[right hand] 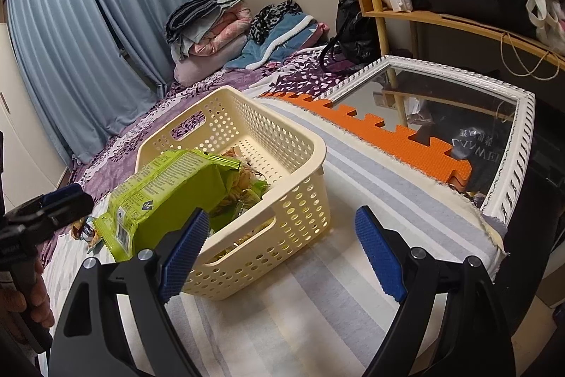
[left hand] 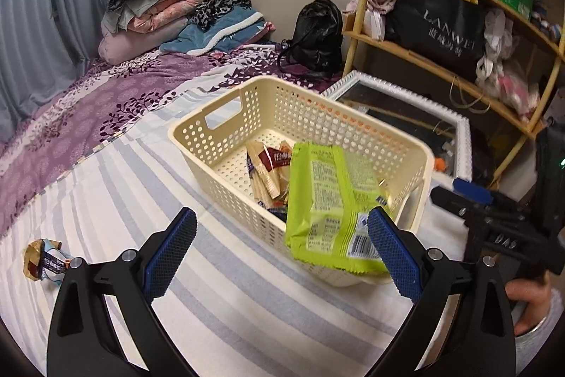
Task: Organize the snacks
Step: 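Lower the lime-green wafer pack into the basket and open the left tool, then withdraw both tools from the basket toward the blue-and-white snack bag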
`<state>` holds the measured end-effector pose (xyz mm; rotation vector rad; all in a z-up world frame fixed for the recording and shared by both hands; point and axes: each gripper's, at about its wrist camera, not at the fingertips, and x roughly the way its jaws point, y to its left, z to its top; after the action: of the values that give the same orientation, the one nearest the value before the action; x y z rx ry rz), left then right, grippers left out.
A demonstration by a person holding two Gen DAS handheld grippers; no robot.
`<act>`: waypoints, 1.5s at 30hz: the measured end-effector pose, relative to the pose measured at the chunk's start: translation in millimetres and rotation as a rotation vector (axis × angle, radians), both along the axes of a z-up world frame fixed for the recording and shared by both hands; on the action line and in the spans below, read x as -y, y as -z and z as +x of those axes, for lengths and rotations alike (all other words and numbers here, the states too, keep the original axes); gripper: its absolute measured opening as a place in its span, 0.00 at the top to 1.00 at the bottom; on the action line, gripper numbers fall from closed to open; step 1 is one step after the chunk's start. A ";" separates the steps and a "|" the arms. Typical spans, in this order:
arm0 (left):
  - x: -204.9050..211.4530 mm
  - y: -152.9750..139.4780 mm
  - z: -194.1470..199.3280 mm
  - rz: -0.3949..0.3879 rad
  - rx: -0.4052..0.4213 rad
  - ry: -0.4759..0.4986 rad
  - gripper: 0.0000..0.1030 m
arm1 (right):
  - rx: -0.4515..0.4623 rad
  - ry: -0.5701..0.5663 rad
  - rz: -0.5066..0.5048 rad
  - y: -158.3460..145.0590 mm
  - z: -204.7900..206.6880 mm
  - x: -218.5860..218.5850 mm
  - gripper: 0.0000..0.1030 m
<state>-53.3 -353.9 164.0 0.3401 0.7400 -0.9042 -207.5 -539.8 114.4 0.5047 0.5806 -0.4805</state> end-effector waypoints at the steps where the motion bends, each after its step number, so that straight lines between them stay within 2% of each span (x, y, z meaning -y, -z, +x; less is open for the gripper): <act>1: 3.3 3.8 0.0 0.024 0.013 -0.006 0.04 | 0.000 -0.001 -0.001 -0.4 -0.1 -0.5 0.18; 3: 10.5 12.3 2.5 0.053 0.014 -0.018 0.04 | 0.000 -0.002 -0.007 -1.5 -1.1 -0.8 0.18; 5: 17.0 17.0 5.7 0.043 -0.005 -0.016 0.04 | -0.001 0.002 -0.011 -2.3 -2.7 -0.4 0.18; 11: 40.5 32.1 11.6 0.091 0.010 -0.016 0.04 | -0.006 0.023 -0.010 -2.5 -7.9 4.3 0.18; 19: 44.8 34.7 14.0 0.097 -0.007 -0.010 0.04 | -0.009 0.012 -0.009 -3.0 -5.3 5.0 0.18; 21: 42.3 34.8 14.3 0.094 -0.016 -0.013 0.04 | -0.010 0.004 -0.011 -3.5 -3.8 3.6 0.18; 25: 34.8 30.9 16.1 0.077 -0.034 -0.027 0.04 | -0.012 -0.002 -0.020 -5.6 -2.3 -1.7 0.12; 33: 13.6 16.5 18.4 0.023 -0.046 -0.065 0.03 | -0.002 -0.034 -0.024 -11.9 1.8 -13.9 0.11; 45: -30.5 3.4 26.2 -0.002 -0.014 -0.143 0.03 | 0.008 -0.108 -0.051 -24.3 14.7 -44.9 0.11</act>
<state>-27.2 -323.4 160.5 0.2758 0.7669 -0.7733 -192.9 -494.9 138.6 0.4243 0.5834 -0.3898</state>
